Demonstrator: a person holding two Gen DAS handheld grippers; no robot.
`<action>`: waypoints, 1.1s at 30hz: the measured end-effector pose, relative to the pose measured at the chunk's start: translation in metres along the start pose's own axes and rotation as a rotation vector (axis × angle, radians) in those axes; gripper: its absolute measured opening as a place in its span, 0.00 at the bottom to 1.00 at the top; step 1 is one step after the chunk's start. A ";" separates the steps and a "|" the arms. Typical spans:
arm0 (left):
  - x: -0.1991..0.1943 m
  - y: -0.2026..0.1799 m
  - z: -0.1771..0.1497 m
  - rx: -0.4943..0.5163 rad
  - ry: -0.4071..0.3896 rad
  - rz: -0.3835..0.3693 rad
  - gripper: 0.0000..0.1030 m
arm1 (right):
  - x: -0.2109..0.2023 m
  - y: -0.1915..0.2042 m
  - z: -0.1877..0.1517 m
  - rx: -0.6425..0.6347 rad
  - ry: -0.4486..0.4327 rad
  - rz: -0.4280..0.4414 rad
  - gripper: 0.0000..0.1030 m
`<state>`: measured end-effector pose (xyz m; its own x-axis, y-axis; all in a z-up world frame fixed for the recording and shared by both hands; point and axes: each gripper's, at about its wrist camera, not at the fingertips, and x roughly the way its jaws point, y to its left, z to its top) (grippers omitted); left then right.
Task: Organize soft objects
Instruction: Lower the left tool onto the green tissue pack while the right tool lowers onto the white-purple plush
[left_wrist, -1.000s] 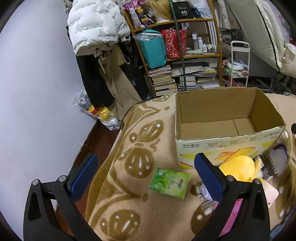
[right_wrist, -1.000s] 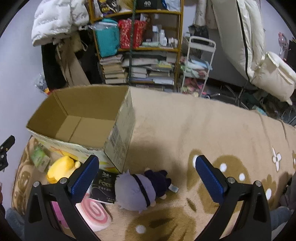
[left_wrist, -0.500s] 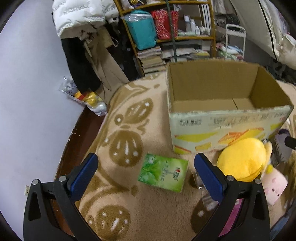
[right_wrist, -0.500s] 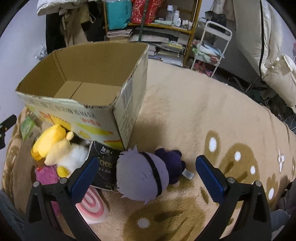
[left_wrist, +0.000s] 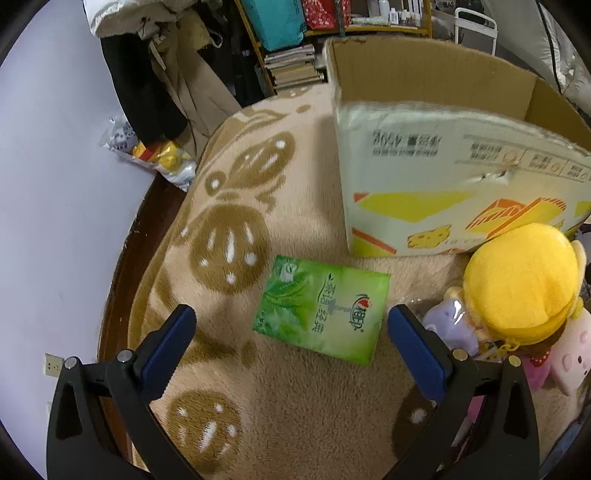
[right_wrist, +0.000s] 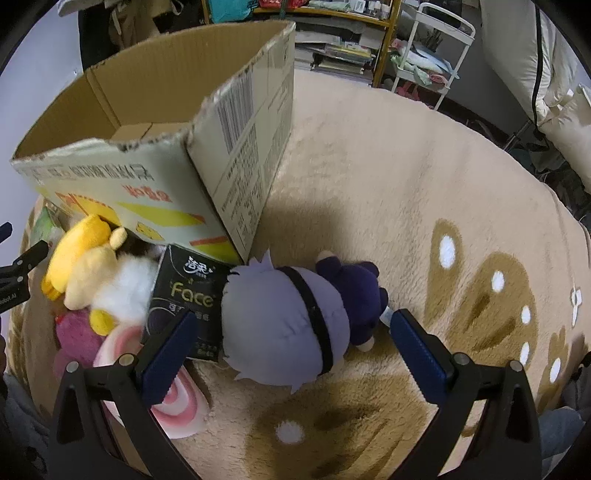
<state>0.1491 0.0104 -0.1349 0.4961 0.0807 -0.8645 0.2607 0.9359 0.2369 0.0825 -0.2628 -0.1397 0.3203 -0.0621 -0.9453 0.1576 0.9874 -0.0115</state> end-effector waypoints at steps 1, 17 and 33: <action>0.002 0.000 0.000 -0.001 0.007 -0.003 0.99 | 0.002 0.000 0.000 -0.001 0.002 -0.001 1.00; 0.017 -0.008 -0.001 0.033 0.029 -0.004 0.99 | 0.025 -0.014 0.012 0.009 0.039 -0.006 1.00; 0.032 -0.003 0.004 0.008 0.056 -0.044 0.99 | 0.044 -0.017 0.011 0.017 0.083 0.008 1.00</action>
<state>0.1677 0.0093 -0.1619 0.4366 0.0586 -0.8977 0.2879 0.9363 0.2011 0.1045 -0.2835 -0.1774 0.2436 -0.0416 -0.9690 0.1719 0.9851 0.0009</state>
